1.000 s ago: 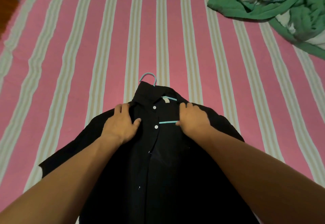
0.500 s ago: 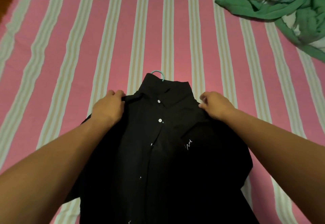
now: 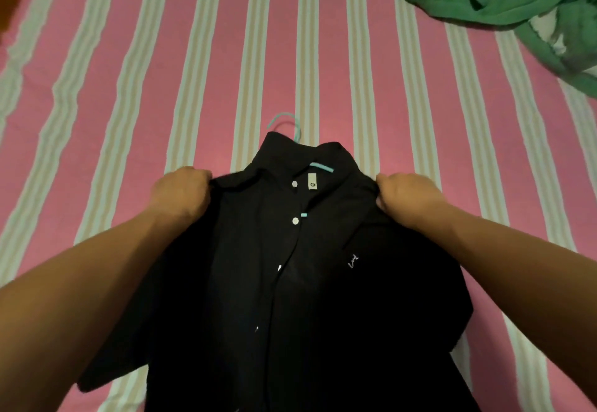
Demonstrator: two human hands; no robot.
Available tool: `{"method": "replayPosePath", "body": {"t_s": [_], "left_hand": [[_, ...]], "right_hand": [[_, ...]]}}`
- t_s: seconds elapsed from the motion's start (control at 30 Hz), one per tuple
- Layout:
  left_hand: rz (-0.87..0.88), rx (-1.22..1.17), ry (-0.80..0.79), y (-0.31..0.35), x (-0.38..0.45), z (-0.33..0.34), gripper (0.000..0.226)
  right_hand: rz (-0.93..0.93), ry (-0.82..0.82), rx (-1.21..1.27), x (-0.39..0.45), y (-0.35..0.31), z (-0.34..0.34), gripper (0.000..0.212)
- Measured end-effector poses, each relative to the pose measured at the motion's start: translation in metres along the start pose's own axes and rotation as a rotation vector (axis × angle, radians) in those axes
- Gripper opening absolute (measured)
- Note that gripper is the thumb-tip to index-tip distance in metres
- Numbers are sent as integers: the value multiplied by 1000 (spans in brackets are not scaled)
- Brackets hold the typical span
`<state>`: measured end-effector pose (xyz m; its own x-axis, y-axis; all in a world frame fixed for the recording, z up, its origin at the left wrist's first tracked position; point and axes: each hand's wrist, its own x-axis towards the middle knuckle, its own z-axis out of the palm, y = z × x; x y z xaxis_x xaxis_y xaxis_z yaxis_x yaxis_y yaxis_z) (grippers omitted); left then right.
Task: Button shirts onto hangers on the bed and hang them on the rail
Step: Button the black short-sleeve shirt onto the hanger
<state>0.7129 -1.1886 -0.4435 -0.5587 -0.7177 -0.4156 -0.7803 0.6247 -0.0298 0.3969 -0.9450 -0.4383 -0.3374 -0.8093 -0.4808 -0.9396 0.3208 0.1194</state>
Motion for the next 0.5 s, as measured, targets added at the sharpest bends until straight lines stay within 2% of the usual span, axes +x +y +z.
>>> {"method": "replayPosePath", "body": {"t_s": [0.1,0.17,0.23,0.3,0.37,0.43,0.5], "left_hand": [[-52,-84,156,-3,40,-30,21],[-111,-225,254,-1,71,-59,29],[-176,-440,223,10,91,-78,52],[-164,-548,123,31,86,-74,69],[-57,-519,69,57,51,-47,70],[49,-482,45,83,-14,-5,64],[62,-469,-13,98,-91,29,65]], "right_hand": [[64,188,-16,38,9,-31,18],[162,304,75,63,16,-59,22],[286,312,309,83,19,-83,34],[335,226,470,86,10,-89,51],[276,181,458,69,-12,-73,58],[165,173,444,28,-42,-42,55],[58,157,468,-24,-73,-7,52]]}}
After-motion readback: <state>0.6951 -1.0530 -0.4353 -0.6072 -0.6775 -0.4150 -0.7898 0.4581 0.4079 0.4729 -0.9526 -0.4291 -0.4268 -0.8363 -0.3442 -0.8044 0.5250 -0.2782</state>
